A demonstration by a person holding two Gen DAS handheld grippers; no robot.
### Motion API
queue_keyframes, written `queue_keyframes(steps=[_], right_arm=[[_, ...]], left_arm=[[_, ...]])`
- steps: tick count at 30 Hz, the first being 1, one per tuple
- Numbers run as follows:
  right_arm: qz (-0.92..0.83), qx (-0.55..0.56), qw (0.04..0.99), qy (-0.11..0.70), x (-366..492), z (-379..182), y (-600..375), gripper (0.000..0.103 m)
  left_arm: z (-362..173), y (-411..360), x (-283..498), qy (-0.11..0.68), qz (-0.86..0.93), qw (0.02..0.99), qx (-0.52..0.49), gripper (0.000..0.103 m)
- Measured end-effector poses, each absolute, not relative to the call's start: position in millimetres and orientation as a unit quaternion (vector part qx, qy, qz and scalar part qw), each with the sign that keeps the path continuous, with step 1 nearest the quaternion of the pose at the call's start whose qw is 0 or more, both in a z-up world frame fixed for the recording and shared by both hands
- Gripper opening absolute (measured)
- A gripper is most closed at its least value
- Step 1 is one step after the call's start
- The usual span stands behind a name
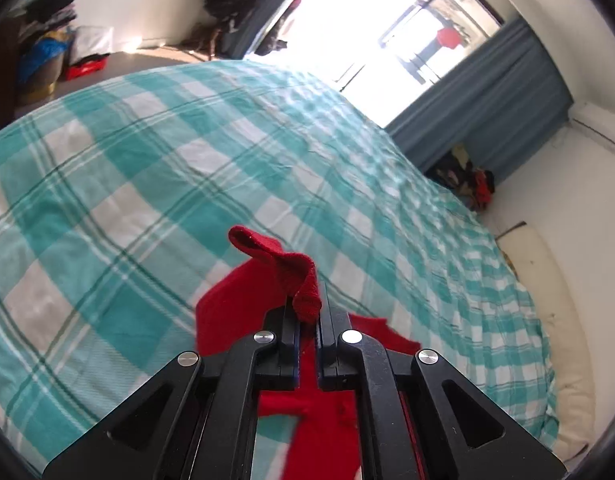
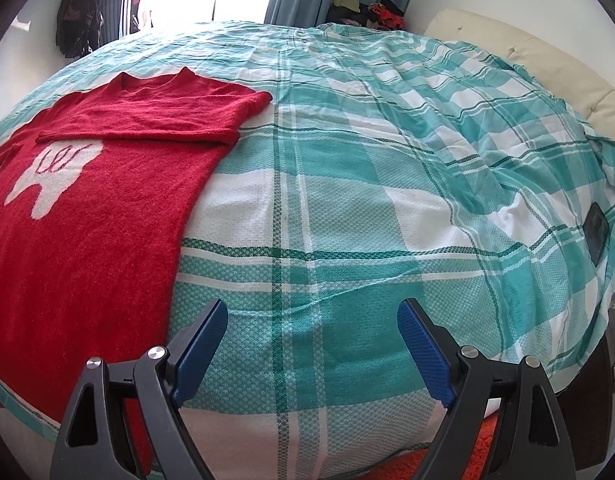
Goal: Fold small clothes
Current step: 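Grasp the outstretched sleeve with the left tool and fold it across the body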
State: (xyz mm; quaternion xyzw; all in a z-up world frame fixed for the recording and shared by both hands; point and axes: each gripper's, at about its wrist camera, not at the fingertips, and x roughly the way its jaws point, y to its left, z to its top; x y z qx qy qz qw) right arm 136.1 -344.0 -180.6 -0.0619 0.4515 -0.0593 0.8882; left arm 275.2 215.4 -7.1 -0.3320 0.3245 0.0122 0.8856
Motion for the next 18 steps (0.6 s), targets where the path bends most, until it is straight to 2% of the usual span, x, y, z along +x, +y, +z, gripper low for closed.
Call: queue_keyframes(steps=[4,7,8,10,11,14,18], right_arm=[[-0.055,-0.046,0.89,0.45,136.3,-179.4,-348.5,0.086],[-0.058,-0.029,0.892,0.447,134.1,-176.9,-354.8,0.086],[-0.059,-0.023,0.893,0.445,134.1,-176.1,-357.5,0.086],[-0.062,-0.009,0.894,0.445,134.3,-174.9,-363.2,0.086],[-0.063,-0.002,0.893,0.445,134.9,-174.9,-366.0,0.086],[-0.064,0.02,0.892,0.447,136.3,-175.5,-374.9,0.086],[-0.056,0.051,0.891,0.447,135.3,-176.0,-384.6,0.086]], left_arm=[[33.0,70.1,332.8,0.326,-0.119,0.905,-0.248,0.003],[9.8,-32.7,355.7,0.361,-0.18,0.895,-0.192,0.004],[-10.3,-62.7,358.9,0.384,-0.192,0.886,-0.175,0.009],[-61.6,-115.7,354.7,0.449,-0.198,0.862,-0.126,0.028],[-88.9,-135.1,344.9,0.484,-0.193,0.848,-0.095,0.046],[-135.8,-154.3,283.9,0.534,-0.2,0.82,-0.047,0.046],[-128.7,-91.6,229.1,0.519,-0.209,0.827,-0.054,0.046]])
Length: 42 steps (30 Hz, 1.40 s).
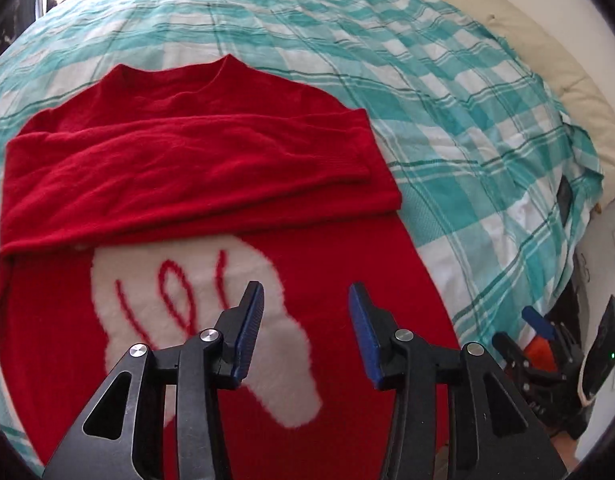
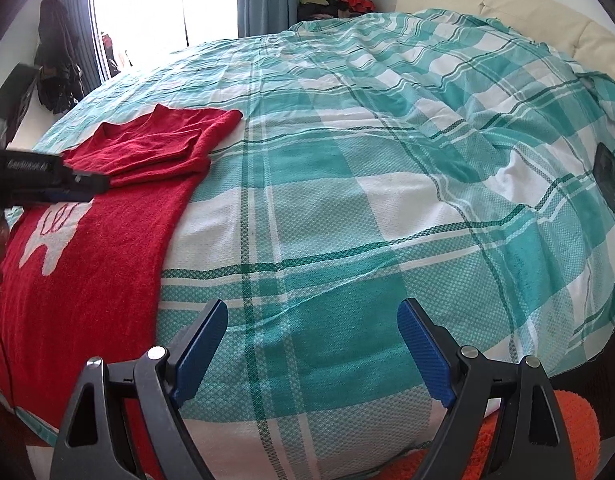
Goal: Fold small clothes
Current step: 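Grasp the outstretched sleeve with the left tool and fold it across the body, then grasp the sweater side with the left tool and fold it over the body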
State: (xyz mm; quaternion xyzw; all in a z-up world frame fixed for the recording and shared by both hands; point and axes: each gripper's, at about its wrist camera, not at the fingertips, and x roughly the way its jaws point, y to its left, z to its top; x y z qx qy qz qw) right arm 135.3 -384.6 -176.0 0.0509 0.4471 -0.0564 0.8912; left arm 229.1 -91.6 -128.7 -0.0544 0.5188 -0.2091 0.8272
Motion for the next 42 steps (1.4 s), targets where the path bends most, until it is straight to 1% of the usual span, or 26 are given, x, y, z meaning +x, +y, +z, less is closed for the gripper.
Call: queue_keyframes(steps=[4,7,9,10,12,14,15,16,17,19,22,25,27,29,31,32,33,37,38,40,42], right_arm=[[-0.044,0.066,0.886,0.457,141.2,-182.6,-386.7,0.086],[-0.037,0.065,0.882,0.465,145.2,-187.4,-382.3,0.086],[-0.034,0.057,0.882,0.466,146.0,-188.4,-377.9,0.086],[-0.034,0.053,0.883,0.466,145.8,-188.8,-375.4,0.086],[-0.034,0.044,0.882,0.467,145.6,-189.7,-371.4,0.086],[-0.034,0.038,0.882,0.468,145.7,-190.5,-369.0,0.086],[-0.034,0.037,0.882,0.468,145.5,-190.4,-368.4,0.086],[-0.035,0.037,0.883,0.467,145.0,-189.9,-368.3,0.086],[-0.035,0.037,0.884,0.465,144.6,-189.3,-368.7,0.086],[-0.038,0.041,0.885,0.462,143.2,-187.5,-370.8,0.086],[-0.044,0.052,0.886,0.459,141.8,-186.1,-376.1,0.086],[-0.043,0.059,0.883,0.464,144.7,-188.7,-378.8,0.086],[-0.04,0.057,0.881,0.468,145.6,-190.2,-377.7,0.086],[-0.037,0.053,0.882,0.467,144.5,-189.5,-375.9,0.086],[-0.036,0.053,0.884,0.464,143.2,-188.3,-376.4,0.086],[-0.037,0.055,0.884,0.462,142.5,-187.9,-377.6,0.086],[-0.039,0.059,0.884,0.461,142.1,-187.4,-379.3,0.086],[-0.044,0.083,0.885,0.456,141.3,-185.8,-387.6,0.086],[-0.044,0.086,0.884,0.457,142.1,-186.4,-388.1,0.086],[-0.041,0.084,0.881,0.463,144.5,-189.1,-386.1,0.086],[-0.037,0.073,0.88,0.468,146.3,-191.2,-380.7,0.086]], left_arm=[[-112.7,1.0,227.7,0.481,-0.099,0.871,-0.02,0.049],[-117.8,45.5,231.2,0.483,-0.049,0.874,0.027,0.048],[-124.0,49.9,230.7,0.48,-0.062,0.873,0.059,0.049],[-128.3,46.2,232.3,0.479,-0.067,0.872,0.077,0.051],[-139.0,31.4,240.5,0.472,-0.067,0.871,0.12,0.06],[-151.0,21.3,255.1,0.459,-0.035,0.872,0.165,0.061],[-156.2,22.7,261.9,0.454,-0.014,0.873,0.176,0.051],[-159.9,28.3,267.5,0.452,0.005,0.875,0.172,0.034],[-162.2,38.7,271.8,0.459,0.013,0.877,0.143,0.008],[-161.0,61.4,268.1,0.457,0.03,0.886,0.075,0.006],[-166.3,76.8,254.0,0.455,0.051,0.888,0.048,0.004],[-171.8,89.8,250.1,0.462,0.058,0.885,0.0,0.004],[-171.5,93.7,250.5,0.467,0.061,0.882,-0.032,0.007],[-170.6,92.8,248.9,0.475,0.058,0.877,-0.04,0.01],[-165.7,88.0,241.8,0.483,0.039,0.874,-0.029,0.027],[-161.9,87.9,234.7,0.485,0.03,0.874,-0.027,0.047],[-157.0,90.1,226.0,0.482,0.023,0.876,-0.029,0.059],[-130.1,117.7,209.5,0.453,0.002,0.887,-0.09,0.058],[-122.4,125.4,215.5,0.444,0.0,0.889,-0.11,0.056],[-112.6,136.4,240.3,0.439,-0.012,0.887,-0.146,0.056],[-116.7,138.6,277.0,0.46,-0.05,0.867,-0.184,0.056]])
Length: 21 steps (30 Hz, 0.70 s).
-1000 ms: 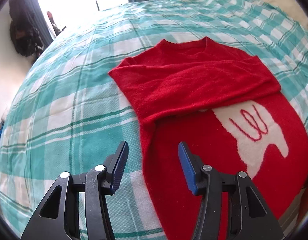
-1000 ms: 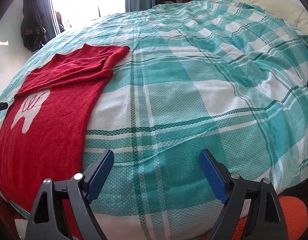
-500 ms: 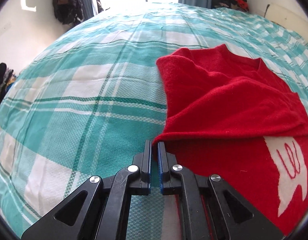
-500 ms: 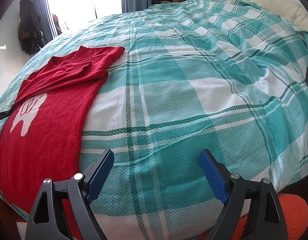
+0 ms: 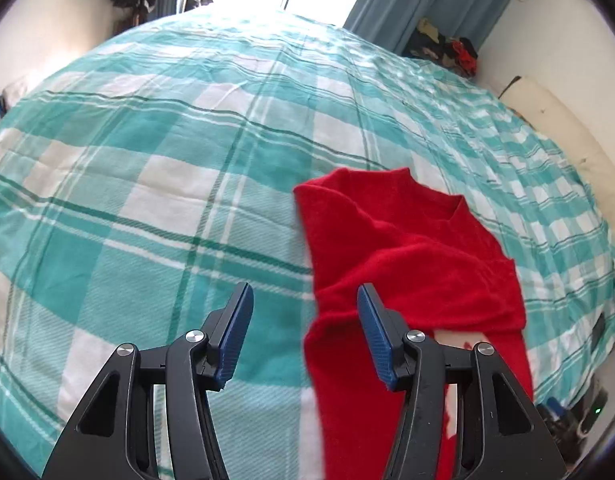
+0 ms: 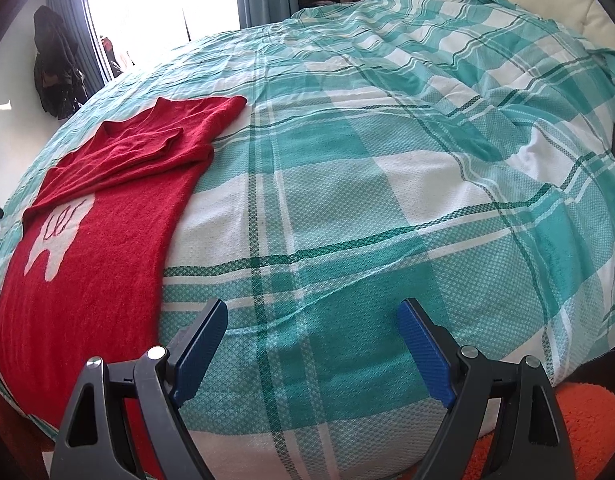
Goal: Fold small clothes
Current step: 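Grasp the sweater side with the left tool and fold it over the body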
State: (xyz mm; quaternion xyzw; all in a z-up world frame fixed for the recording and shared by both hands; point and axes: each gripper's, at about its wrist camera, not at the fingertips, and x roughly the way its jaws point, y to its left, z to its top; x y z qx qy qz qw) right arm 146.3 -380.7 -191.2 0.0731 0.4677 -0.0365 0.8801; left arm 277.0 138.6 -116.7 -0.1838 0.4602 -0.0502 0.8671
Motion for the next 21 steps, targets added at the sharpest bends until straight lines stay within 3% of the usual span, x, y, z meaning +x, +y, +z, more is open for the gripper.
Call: queue_keyframes(steps=[4,5,6,10,13,14,15,18,21], right_arm=[[-0.03,0.051,0.881,0.469,147.3,-192.0,-370.8,0.086],[-0.03,0.048,0.882,0.468,146.9,-191.8,-369.7,0.086],[-0.031,0.047,0.882,0.467,146.5,-191.4,-369.4,0.086],[-0.037,0.055,0.882,0.467,145.9,-190.7,-374.1,0.086],[-0.039,0.063,0.879,0.47,147.7,-192.1,-378.6,0.086],[-0.039,0.064,0.879,0.472,148.9,-192.7,-379.0,0.086],[-0.038,0.064,0.878,0.472,149.4,-193.1,-378.9,0.086],[-0.035,0.06,0.879,0.471,148.5,-192.7,-376.6,0.086],[-0.033,0.054,0.879,0.472,149.1,-193.7,-374.4,0.086]], left_arm=[[-152.0,117.6,346.8,0.531,-0.069,0.826,-0.177,0.056],[-162.1,113.1,358.4,0.544,-0.063,0.818,-0.175,0.049],[-168.9,110.2,365.4,0.547,-0.055,0.818,-0.172,0.002],[-175.3,109.3,373.4,0.527,0.005,0.837,-0.145,0.003],[-176.1,104.4,369.8,0.53,0.011,0.838,-0.129,0.011],[-171.4,103.8,366.1,0.53,0.015,0.839,-0.124,0.018],[-164.2,105.8,359.5,0.526,0.024,0.842,-0.117,0.035],[-137.3,109.1,328.8,0.474,0.021,0.874,-0.101,0.062],[-137.2,95.2,316.2,0.483,-0.018,0.873,-0.061,0.063]])
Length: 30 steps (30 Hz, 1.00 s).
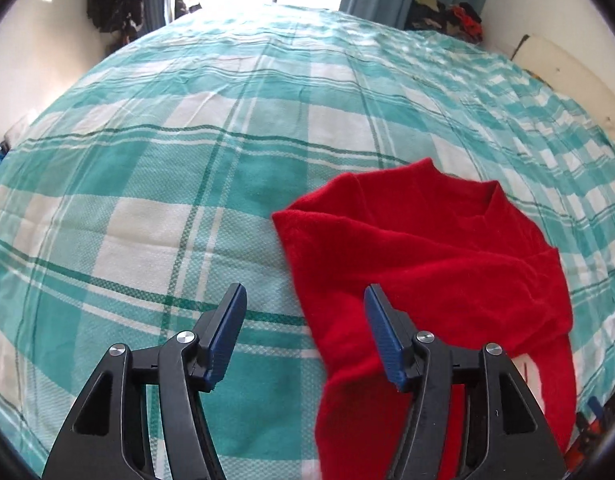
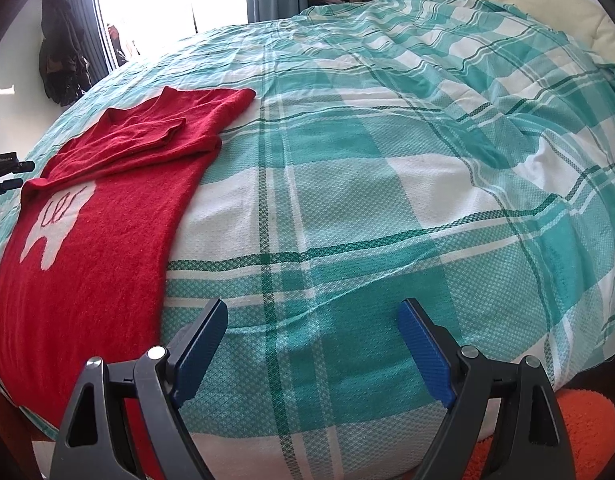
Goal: Fold small clothes
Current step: 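Grasp the sweater side with the left tool and fold it over the body, then grasp the hem with both tools and lift it toward the collar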
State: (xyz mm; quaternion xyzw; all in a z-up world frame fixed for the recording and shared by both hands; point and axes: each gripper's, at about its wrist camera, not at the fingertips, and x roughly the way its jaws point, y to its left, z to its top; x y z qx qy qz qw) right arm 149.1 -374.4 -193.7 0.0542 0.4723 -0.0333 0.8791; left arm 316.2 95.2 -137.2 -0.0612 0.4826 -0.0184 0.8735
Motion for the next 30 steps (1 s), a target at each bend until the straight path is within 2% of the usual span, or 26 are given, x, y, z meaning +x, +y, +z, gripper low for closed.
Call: queue_keyframes(steps=[1,3,4,9,13,15,20,24,27,30], right_arm=[[-0.033,0.052,0.879,0.474,149.6,-194.4,-373.2,0.086],[-0.033,0.047,0.878,0.476,150.5,-195.4,-370.9,0.086],[-0.032,0.045,0.878,0.475,150.3,-195.1,-370.1,0.086],[-0.038,0.048,0.882,0.467,144.9,-191.0,-372.6,0.086],[-0.039,0.057,0.884,0.462,145.3,-189.1,-375.8,0.086],[-0.038,0.056,0.885,0.46,144.8,-188.3,-374.4,0.086],[-0.026,0.043,0.892,0.45,142.8,-184.4,-366.7,0.086],[0.063,0.069,0.92,0.38,128.3,-158.0,-354.3,0.086],[0.154,0.035,0.927,0.34,114.7,-142.5,-322.6,0.089],[0.231,0.004,0.909,0.346,106.3,-143.8,-286.9,0.089]], left_arm=[[-144.7,87.0,314.8,0.493,-0.024,0.869,-0.029,0.063],[-169.6,79.1,316.7,0.531,-0.008,0.846,0.036,0.05],[-176.8,83.6,313.6,0.536,-0.012,0.844,0.03,0.047],[-164.0,96.3,294.9,0.526,-0.012,0.85,-0.008,0.048],[-138.9,95.1,256.8,0.5,-0.013,0.866,-0.013,0.056],[-129.4,93.2,231.2,0.482,-0.018,0.876,-0.025,0.065],[-119.6,71.0,172.3,0.457,-0.033,0.887,-0.059,0.068],[-118.9,49.1,140.1,0.439,-0.05,0.893,-0.086,0.071],[-128.1,33.7,122.4,0.434,-0.054,0.897,-0.059,0.073],[-153.8,25.2,114.9,0.46,-0.048,0.886,-0.025,0.073]])
